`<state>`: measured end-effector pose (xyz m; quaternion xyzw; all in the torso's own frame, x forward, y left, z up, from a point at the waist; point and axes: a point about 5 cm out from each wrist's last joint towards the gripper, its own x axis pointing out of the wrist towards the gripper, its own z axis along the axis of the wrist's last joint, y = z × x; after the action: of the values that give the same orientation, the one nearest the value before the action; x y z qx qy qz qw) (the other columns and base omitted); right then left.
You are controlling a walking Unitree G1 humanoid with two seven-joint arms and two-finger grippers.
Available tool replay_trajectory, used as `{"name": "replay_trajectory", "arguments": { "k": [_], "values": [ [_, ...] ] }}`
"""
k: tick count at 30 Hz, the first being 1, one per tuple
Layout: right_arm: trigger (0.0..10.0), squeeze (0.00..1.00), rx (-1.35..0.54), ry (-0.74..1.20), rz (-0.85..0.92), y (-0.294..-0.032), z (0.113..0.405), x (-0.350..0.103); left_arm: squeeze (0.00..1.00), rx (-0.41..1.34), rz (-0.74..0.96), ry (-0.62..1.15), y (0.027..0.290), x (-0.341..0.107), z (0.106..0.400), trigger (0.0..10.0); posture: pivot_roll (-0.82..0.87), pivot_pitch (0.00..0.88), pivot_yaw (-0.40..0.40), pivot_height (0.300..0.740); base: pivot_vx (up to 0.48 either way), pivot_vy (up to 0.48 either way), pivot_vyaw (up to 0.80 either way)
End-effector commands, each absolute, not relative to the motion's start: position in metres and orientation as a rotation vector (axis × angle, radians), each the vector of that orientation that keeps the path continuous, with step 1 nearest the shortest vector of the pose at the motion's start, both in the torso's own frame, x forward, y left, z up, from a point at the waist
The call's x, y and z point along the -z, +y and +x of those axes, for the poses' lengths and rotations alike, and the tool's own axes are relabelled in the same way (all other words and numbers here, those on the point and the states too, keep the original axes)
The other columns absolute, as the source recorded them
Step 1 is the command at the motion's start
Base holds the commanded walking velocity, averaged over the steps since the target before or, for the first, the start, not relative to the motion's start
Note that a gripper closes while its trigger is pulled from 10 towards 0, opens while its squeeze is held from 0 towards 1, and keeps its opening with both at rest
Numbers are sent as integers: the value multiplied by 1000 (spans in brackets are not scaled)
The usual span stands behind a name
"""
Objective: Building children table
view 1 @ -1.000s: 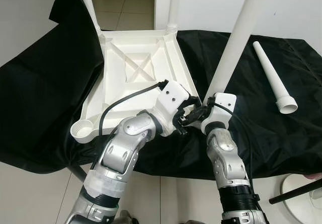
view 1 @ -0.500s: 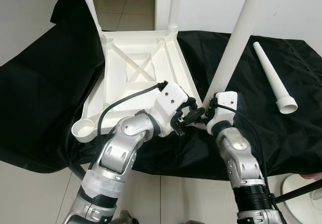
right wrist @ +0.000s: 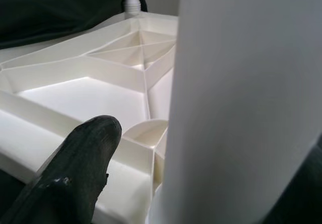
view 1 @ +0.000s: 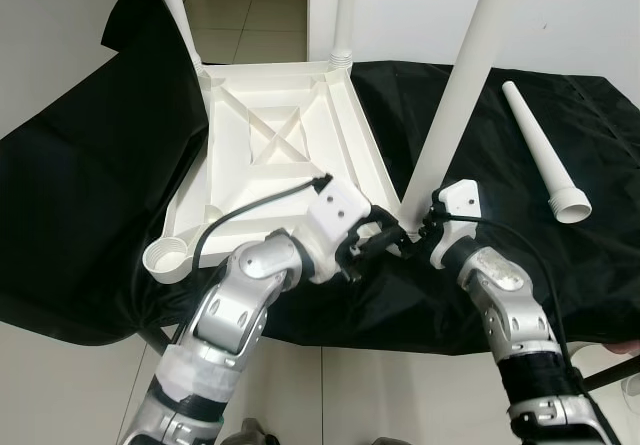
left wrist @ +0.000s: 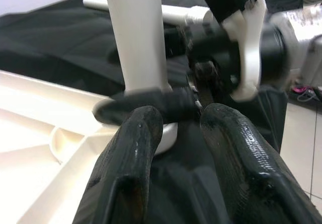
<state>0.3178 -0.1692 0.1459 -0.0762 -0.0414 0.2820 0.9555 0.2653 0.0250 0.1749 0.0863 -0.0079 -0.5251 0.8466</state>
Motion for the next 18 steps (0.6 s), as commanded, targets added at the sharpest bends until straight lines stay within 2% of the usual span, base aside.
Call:
{"name": "replay_trajectory", "arguments": {
  "k": [1, 2, 3, 5, 6, 7, 18],
  "values": [
    [10000, 0, -591, -75, -183, -169, 319, -144, 0, 1119, 198, -4, 25, -173, 263, 10000, -40, 0, 54, 740, 0, 0, 0],
    [10000, 0, -602, -63, -196, -169, 321, -142, 0, 1158, 187, 23, 24, -170, 260, 10000, -37, 0, 53, 740, 0, 0, 0],
    [5333, 0, -622, -49, -208, -169, 323, -139, 0, 1186, 189, 29, 24, -169, 256, 10000, -34, 0, 53, 740, 0, 0, 0],
    [5333, 0, -634, -41, -218, -168, 325, -137, 0, 1204, 187, 34, 24, -168, 254, 10000, -29, 0, 52, 740, 0, 0, 0],
    [1490, 0, -647, -30, -224, -168, 327, -135, 0, 1211, 190, 33, 24, -168, 253, 10000, -29, 0, 52, 740, 0, 0, 0],
    [39, 0, -653, -25, -225, -168, 328, -133, 0, 1210, 193, 31, 25, -169, 252, 10000, -22, 1, 49, 740, 0, 0, 0],
    [0, 0, -632, 24, -179, -176, 327, -120, 0, 1203, 189, 32, 26, -170, 250, 10000, -20, 8, 50, 740, 0, 0, 0]
  ]
}}
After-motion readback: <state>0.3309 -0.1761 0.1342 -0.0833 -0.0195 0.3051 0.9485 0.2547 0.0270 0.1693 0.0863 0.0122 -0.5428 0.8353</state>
